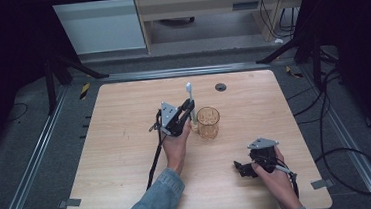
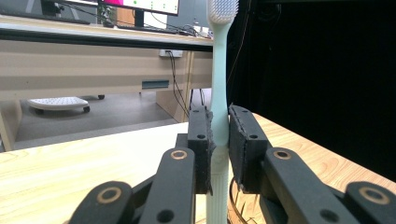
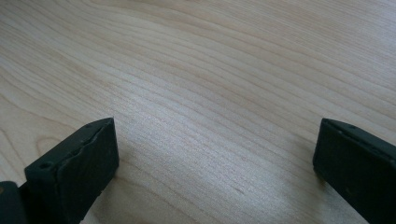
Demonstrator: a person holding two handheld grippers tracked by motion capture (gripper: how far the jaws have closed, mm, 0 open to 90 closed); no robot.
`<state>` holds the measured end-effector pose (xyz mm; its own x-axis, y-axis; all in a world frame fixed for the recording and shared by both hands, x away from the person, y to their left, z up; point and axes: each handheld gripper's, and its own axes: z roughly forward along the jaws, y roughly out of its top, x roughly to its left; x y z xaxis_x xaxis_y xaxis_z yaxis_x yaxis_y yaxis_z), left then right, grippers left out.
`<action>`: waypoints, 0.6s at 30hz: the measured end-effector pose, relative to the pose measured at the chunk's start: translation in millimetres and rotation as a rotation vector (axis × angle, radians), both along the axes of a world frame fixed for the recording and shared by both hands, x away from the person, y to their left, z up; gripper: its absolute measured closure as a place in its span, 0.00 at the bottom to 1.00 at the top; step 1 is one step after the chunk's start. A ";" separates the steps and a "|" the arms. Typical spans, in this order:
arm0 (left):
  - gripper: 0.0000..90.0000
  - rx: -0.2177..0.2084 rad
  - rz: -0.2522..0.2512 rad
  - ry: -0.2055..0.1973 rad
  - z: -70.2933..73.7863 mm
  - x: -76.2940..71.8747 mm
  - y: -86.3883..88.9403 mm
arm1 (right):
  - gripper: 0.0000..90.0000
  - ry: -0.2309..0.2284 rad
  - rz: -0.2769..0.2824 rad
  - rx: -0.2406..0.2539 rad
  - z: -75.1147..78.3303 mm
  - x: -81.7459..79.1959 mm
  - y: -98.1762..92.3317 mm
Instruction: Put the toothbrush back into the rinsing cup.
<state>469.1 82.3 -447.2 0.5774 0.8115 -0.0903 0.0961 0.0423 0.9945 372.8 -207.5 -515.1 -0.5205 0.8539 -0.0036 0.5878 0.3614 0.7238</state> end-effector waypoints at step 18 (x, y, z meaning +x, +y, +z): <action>0.87 -0.003 0.012 0.022 -11.1 0.9 2.4 | 0.01 -0.002 0.004 -0.004 -0.1 -0.2 0.2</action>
<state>469.9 84.7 -458.2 0.5652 0.8182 -0.1056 0.1174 0.0469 0.9920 372.6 -207.3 -515.2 -0.5235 0.8520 -0.0084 0.5849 0.3665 0.7236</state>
